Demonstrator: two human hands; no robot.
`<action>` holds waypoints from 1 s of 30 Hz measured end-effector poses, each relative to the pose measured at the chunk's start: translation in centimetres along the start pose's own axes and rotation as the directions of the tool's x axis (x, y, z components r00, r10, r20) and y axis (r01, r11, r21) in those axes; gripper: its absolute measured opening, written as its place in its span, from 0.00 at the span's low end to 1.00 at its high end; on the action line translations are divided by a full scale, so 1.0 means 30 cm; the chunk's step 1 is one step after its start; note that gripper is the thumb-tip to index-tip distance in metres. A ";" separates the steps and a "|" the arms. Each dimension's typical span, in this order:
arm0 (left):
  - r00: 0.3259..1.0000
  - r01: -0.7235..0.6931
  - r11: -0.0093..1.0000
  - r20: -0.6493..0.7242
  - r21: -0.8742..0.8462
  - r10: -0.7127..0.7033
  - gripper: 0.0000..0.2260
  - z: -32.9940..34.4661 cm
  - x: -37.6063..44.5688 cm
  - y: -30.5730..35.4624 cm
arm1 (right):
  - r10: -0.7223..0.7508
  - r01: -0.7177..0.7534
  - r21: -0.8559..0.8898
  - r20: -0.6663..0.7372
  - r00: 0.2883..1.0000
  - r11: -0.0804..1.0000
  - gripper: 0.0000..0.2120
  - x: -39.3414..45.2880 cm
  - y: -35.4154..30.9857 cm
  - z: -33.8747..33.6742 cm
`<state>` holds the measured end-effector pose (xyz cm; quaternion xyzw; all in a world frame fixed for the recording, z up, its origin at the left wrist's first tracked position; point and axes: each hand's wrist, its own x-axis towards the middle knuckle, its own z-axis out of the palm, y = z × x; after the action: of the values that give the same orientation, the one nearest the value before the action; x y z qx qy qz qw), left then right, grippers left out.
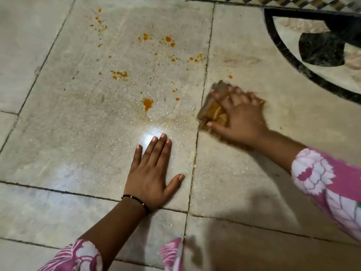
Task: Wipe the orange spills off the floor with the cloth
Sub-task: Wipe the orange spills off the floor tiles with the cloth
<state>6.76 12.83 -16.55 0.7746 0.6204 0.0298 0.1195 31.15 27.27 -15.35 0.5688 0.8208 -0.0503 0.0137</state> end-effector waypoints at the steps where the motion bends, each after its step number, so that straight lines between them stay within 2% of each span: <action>1: 1.000 0.002 1.000 -0.001 -0.001 -0.002 0.35 0.001 -0.001 0.000 | -0.119 0.119 0.006 0.017 0.993 0.993 0.40 -0.033 -0.058 0.009; 4: 1.000 0.004 1.000 0.002 0.007 -0.004 0.35 0.002 -0.001 0.000 | -0.442 0.441 0.030 0.095 0.892 0.897 0.39 -0.201 -0.130 0.024; 6: 1.000 -0.001 1.000 0.001 0.013 0.001 0.35 0.002 -0.002 0.000 | -0.536 0.533 0.059 0.129 0.834 0.844 0.38 -0.294 -0.068 0.018; 7: 1.000 0.002 1.000 0.001 0.014 -0.002 0.35 0.003 -0.003 0.001 | -0.539 0.534 0.076 0.118 0.834 0.842 0.38 -0.315 -0.013 0.009; 9: 1.000 0.008 1.000 0.009 0.016 -0.009 0.35 0.005 -0.005 0.004 | -0.455 0.445 0.123 0.069 0.888 0.887 0.36 -0.301 0.120 -0.009; 12: 1.000 0.010 1.000 0.027 0.026 -0.010 0.35 0.004 -0.002 0.009 | -0.157 0.155 0.157 -0.003 0.988 0.975 0.35 -0.145 0.282 -0.034; 15: 0.999 0.018 0.999 0.037 0.030 -0.019 0.35 0.001 0.001 0.012 | 0.170 -0.160 0.120 -0.087 0.982 0.980 0.39 0.089 0.272 -0.046; 17: 0.999 0.014 1.000 0.042 0.024 -0.015 0.35 0.000 0.001 0.012 | 0.285 -0.282 0.077 -0.038 0.958 0.956 0.42 0.199 0.168 -0.052; 19: 0.999 0.012 1.000 0.042 0.024 -0.013 0.35 -0.001 0.001 0.009 | 0.185 -0.185 0.022 -0.002 0.983 0.982 0.42 0.224 0.031 -0.047; 21: 0.999 0.010 1.000 0.040 0.030 -0.012 0.35 0.000 0.002 0.007 | -0.040 0.039 0.034 0.017 0.999 0.999 0.41 0.150 -0.078 -0.020; 24: 0.999 0.006 1.000 0.036 0.020 -0.006 0.35 -0.003 0.001 0.007 | -0.267 0.264 0.071 0.046 0.963 0.962 0.39 -0.063 -0.104 0.008; 26: 0.999 0.007 1.000 0.033 0.018 -0.008 0.35 0.000 -0.001 0.005 | -0.278 0.272 0.095 0.057 0.959 0.958 0.38 -0.147 -0.028 0.010; 30: 0.999 0.005 1.000 0.045 0.021 -0.006 0.35 0.002 0.000 0.007 | -0.003 0.002 0.087 0.020 1.000 0.996 0.39 -0.070 0.167 -0.024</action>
<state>6.96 12.79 -16.55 0.7744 0.6200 0.0055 0.1257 36.60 27.13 -14.81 0.5673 0.8184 -0.0917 -0.0030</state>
